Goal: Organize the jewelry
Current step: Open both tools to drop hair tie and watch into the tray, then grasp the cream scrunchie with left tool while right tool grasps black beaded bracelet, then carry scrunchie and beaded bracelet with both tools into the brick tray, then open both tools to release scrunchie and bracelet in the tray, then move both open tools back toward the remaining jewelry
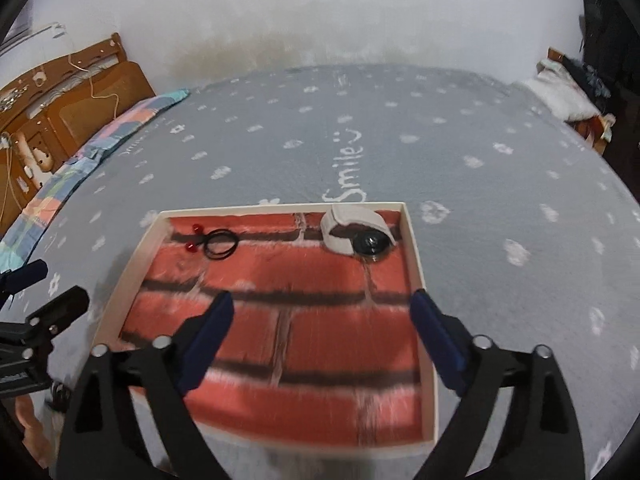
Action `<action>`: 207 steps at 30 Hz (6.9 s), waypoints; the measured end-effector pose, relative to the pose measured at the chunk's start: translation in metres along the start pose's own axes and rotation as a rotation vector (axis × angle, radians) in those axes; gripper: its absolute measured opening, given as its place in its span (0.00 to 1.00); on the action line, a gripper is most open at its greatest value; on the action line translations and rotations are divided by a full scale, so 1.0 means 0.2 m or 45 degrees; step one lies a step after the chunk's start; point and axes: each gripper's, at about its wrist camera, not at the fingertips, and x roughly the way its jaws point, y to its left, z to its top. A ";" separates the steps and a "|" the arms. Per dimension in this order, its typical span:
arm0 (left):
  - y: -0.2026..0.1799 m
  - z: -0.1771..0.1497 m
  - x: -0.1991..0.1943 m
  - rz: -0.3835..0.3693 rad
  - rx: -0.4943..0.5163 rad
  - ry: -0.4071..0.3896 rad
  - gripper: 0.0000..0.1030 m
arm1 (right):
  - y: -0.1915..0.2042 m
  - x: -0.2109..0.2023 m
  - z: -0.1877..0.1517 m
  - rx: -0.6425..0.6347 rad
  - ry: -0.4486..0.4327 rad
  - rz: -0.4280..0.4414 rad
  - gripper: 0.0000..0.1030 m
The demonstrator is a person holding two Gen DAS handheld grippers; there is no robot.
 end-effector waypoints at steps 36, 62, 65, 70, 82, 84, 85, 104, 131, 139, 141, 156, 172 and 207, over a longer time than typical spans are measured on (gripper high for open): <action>0.31 -0.93 -0.68 -0.023 -0.111 -0.133 0.95 | 0.01 -0.81 -0.88 0.085 -0.181 -0.173 0.90; 0.45 -1.13 -0.34 0.008 -0.120 0.026 0.95 | 0.14 -0.47 -1.00 0.066 0.042 -0.188 0.43; 0.43 -1.13 -0.33 0.015 -0.105 0.034 0.95 | 0.15 -0.47 -1.00 0.059 0.039 -0.178 0.41; 0.44 -1.13 -0.32 0.000 -0.121 0.048 0.92 | 0.16 -0.45 -1.00 0.050 0.053 -0.167 0.37; 0.45 -1.14 -0.29 -0.019 -0.152 0.068 0.82 | 0.15 -0.46 -1.00 0.067 0.016 -0.157 0.30; 0.45 -1.13 -0.29 -0.019 -0.151 0.069 0.82 | 0.16 -0.47 -1.00 0.060 -0.003 -0.155 0.30; 0.45 -1.13 -0.29 -0.018 -0.151 0.069 0.82 | 0.16 -0.47 -1.00 0.051 -0.005 -0.152 0.30; 0.44 -1.14 -0.28 -0.029 -0.139 0.071 0.62 | 0.19 -0.41 -0.99 0.013 0.058 -0.190 0.13; 0.38 -0.96 -0.39 -0.045 -0.148 -0.024 0.27 | 0.07 -0.59 -0.86 0.018 -0.092 -0.124 0.12; 0.17 -0.63 -0.39 -0.101 -0.088 -0.089 0.27 | 0.00 -0.61 -0.69 0.015 -0.156 -0.117 0.12; 0.10 -0.54 -0.37 -0.110 -0.062 -0.106 0.27 | -0.02 -0.60 -0.63 0.023 -0.173 -0.115 0.12; -0.15 -0.04 0.19 -0.067 -0.007 -0.055 0.27 | -0.09 -0.12 -0.08 0.057 -0.191 -0.104 0.12; -0.04 0.28 0.84 -0.074 -0.131 0.168 0.28 | -0.10 0.48 0.11 0.040 0.023 -0.159 0.12; -0.02 0.00 -0.16 0.066 0.002 -0.088 0.95 | -0.25 -0.35 -0.13 0.095 -0.086 -0.080 0.77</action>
